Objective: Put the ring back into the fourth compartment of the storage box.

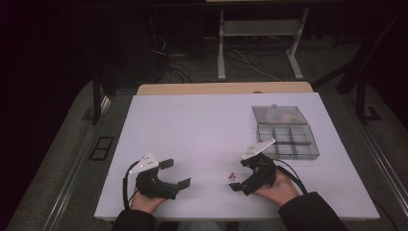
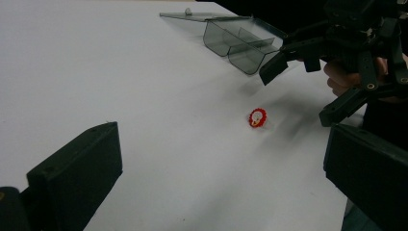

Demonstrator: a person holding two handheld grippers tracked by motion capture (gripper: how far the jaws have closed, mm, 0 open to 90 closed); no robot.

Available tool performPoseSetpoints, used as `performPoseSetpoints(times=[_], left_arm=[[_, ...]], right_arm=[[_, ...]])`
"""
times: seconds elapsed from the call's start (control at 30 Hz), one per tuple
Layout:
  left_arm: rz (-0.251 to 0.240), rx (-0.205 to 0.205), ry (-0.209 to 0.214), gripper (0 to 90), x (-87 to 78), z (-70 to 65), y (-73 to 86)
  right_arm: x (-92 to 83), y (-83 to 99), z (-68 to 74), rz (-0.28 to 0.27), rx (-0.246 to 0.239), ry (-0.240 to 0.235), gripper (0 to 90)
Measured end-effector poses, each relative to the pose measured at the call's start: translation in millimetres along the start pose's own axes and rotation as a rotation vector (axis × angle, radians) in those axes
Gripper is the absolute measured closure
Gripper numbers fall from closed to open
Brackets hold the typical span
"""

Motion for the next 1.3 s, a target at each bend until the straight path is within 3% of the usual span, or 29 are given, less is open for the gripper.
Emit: performPoseSetpoints(times=[0.43, 0.57, 0.73, 1.3], left_arm=[[0.008, 0.001, 0.004, 0.0, 0.9, -0.2, 0.2], [0.010, 0.001, 0.007, 0.0, 1.3, -0.6, 0.4], [0.009, -0.001, 0.009, 0.0, 1.7, -0.7, 0.5], [0.017, 0.003, 0.013, 0.0, 2.2, -1.1, 0.7]], right_arm=[[19.7, -1.0, 0.0, 0.049, -0.017, -0.010, 0.6], [22.5, -1.1, -0.8, 0.046, -0.028, -0.026, 13.2], [26.2, -1.5, -2.9, 0.061, -0.025, -0.019, 15.5], [26.3, -0.9, -5.0, 0.083, -0.025, 0.023, 39.0]])
Point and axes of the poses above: each handheld gripper's, and its own axes: x roughly forward along the jaws, y roughly out of its underside, z roughly to its left, the point moved 1 cm from there along x, roughly forward along the jaws, and after that the axes turned 8 degrees about -x, right-handed, at the moved point
